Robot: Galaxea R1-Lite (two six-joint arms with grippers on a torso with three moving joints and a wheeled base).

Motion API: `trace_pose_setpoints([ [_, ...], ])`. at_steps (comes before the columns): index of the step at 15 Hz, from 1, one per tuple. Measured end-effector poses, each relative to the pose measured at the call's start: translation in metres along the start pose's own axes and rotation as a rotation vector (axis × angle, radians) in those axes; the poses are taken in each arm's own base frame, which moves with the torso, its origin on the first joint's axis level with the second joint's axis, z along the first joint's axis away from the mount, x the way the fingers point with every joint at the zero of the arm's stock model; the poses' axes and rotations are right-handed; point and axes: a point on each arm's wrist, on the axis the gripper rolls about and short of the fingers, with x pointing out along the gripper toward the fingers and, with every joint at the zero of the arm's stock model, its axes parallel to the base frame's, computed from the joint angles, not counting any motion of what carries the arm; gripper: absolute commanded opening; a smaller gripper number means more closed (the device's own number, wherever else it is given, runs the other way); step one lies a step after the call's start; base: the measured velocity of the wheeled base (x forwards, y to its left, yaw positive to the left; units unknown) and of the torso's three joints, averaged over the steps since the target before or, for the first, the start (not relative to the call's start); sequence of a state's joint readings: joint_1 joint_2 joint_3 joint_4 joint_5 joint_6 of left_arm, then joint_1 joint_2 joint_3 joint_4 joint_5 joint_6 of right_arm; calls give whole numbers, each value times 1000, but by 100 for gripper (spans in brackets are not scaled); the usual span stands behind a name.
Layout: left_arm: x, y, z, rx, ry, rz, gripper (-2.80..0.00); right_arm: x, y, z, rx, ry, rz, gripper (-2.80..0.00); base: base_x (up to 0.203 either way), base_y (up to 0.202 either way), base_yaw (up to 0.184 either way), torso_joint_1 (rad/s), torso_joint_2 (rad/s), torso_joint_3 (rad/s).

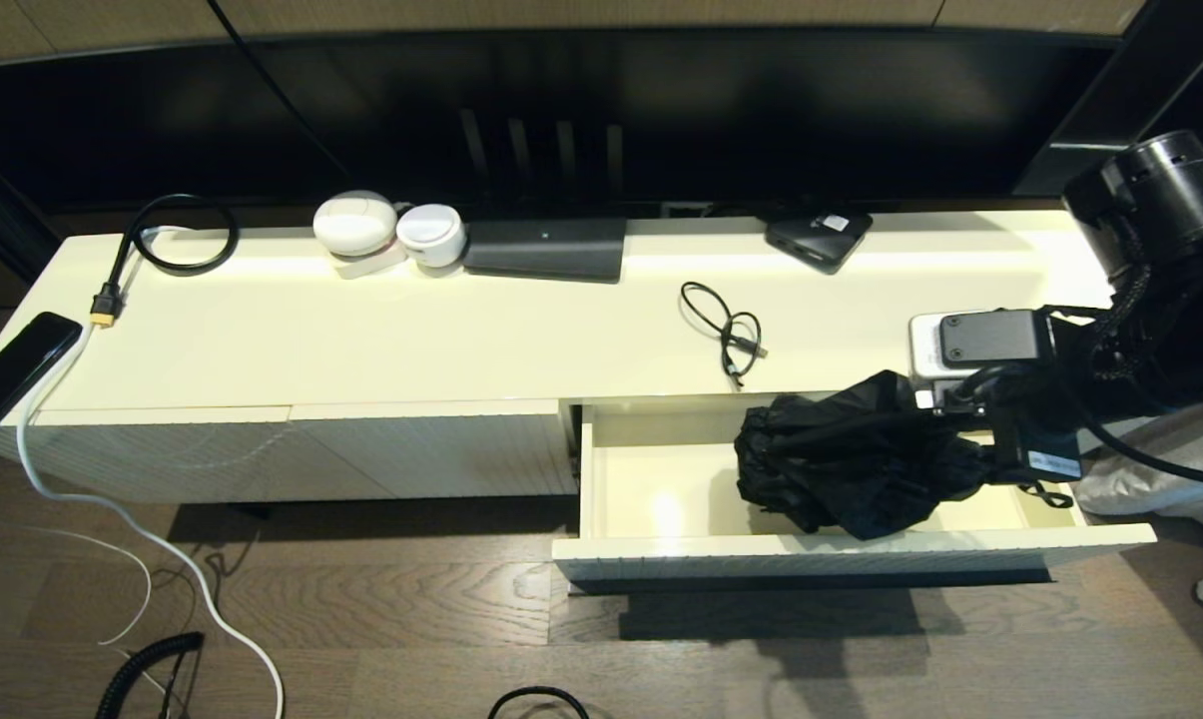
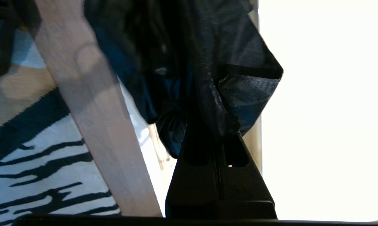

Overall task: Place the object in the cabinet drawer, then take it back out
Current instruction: Take the umbrella out of the drawer and put it on the table

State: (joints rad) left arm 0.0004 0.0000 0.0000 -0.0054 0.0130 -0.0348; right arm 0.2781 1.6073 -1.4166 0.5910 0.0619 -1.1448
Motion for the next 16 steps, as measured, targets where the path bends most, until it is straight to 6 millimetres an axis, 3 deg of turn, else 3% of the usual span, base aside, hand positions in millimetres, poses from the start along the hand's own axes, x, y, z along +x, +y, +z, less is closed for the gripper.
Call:
trace_pose_setpoints([
  [9, 0, 0, 0, 1, 0, 0, -280, -80, -24, -19, 43, 39, -288, -280, 0, 0, 0, 0, 0, 0],
  [12, 0, 0, 0, 0, 0, 0, -280, -85, -36, -21, 101, 33, -356, -280, 0, 0, 0, 0, 0, 0],
  [16, 0, 0, 0, 0, 0, 0, -280, -65, -54, -20, 239, 6, -446, -280, 0, 0, 0, 0, 0, 0],
])
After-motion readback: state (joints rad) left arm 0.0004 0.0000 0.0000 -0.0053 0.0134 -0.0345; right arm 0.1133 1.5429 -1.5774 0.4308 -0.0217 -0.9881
